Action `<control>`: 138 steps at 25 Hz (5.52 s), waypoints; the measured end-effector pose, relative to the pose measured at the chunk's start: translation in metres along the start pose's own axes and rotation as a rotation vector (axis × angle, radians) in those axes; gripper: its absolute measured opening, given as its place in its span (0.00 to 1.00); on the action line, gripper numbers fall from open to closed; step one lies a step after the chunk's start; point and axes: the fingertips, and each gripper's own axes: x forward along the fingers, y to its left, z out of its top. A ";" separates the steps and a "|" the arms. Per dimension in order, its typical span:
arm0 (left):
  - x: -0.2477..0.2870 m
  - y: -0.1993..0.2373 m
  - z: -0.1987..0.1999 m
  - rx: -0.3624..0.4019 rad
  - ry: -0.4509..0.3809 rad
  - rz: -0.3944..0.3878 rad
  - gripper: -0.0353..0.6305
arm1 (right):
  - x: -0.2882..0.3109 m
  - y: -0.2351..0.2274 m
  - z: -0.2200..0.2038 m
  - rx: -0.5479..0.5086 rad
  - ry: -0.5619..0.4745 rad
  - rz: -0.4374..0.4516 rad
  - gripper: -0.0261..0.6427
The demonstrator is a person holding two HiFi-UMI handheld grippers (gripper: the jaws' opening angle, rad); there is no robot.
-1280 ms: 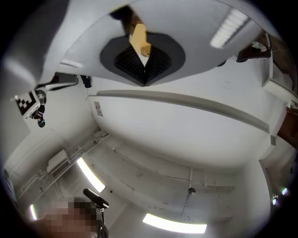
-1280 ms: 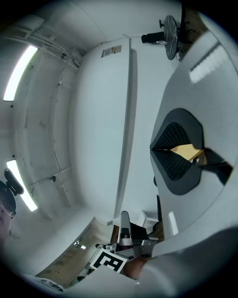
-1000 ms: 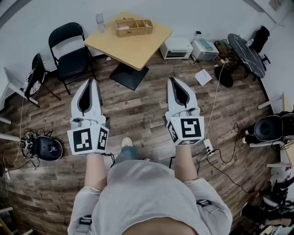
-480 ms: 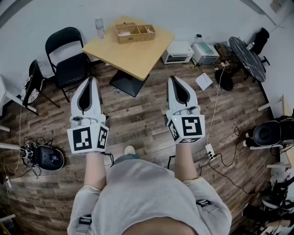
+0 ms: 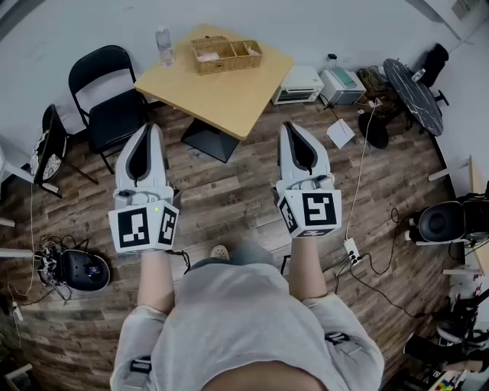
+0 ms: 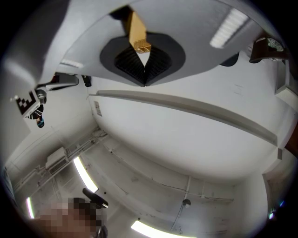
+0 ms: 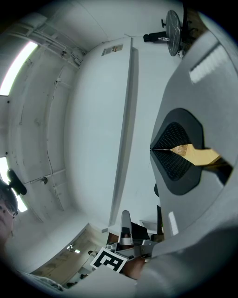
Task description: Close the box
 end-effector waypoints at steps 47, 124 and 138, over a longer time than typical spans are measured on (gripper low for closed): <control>0.288 0.049 -0.058 0.025 -0.072 0.123 0.14 | 0.313 -0.129 -0.041 0.032 -0.085 0.165 0.05; 0.504 0.165 -0.321 -0.268 0.375 -0.326 0.14 | 0.744 -0.051 -0.390 0.355 1.018 0.382 0.18; 0.513 0.189 -0.351 -0.265 0.428 -0.310 0.14 | 0.769 -0.042 -0.463 0.341 1.217 0.385 0.20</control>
